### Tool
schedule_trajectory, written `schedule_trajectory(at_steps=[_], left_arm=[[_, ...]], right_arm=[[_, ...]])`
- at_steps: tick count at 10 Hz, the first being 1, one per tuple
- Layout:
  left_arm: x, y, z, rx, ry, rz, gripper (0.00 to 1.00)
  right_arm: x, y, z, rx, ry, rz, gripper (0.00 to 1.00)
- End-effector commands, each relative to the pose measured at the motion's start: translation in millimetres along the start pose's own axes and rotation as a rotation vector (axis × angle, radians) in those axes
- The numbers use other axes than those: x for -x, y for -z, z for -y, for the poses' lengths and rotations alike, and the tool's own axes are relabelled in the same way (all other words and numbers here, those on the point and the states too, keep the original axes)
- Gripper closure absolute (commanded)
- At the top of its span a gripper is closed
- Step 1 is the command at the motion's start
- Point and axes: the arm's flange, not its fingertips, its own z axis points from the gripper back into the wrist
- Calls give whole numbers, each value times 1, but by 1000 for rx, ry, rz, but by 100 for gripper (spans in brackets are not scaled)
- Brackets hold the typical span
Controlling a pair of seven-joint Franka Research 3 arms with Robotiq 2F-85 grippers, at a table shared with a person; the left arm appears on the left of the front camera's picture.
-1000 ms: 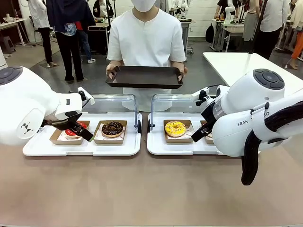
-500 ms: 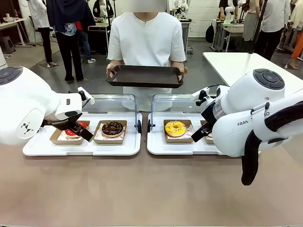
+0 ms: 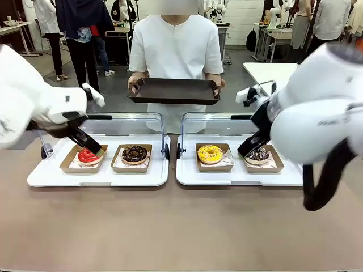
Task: Provide the desired donut to the person.
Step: Pick up and lift the Paper togo box containing the Donut pointed at by the person.
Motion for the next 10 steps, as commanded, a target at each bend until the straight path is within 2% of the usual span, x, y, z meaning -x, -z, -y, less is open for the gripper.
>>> schedule_trajectory(at_steps=[1,3,4,5,6,7,10], left_arm=[[-3,-66,-2,6,40,-46,0],[-10,-114,-5,-15,31,-33,0],[-13,-133,-5,-28,26,-21,0],[-11,-141,0,-40,4,-12,0],[-9,-139,6,-55,-3,-4,0],[-13,-144,-2,-6,10,-7,0],[-13,-144,-2,-6,10,-7,0]], right_arm=[[-12,-62,-6,-49,21,-166,0],[-20,-103,-12,8,11,-204,0],[-25,-117,-16,37,20,-172,0],[-26,-124,-19,54,16,-157,0],[-15,-117,-14,-17,8,-176,0],[-15,-117,-14,-17,8,-176,0],[-15,-117,-14,-17,8,-176,0]])
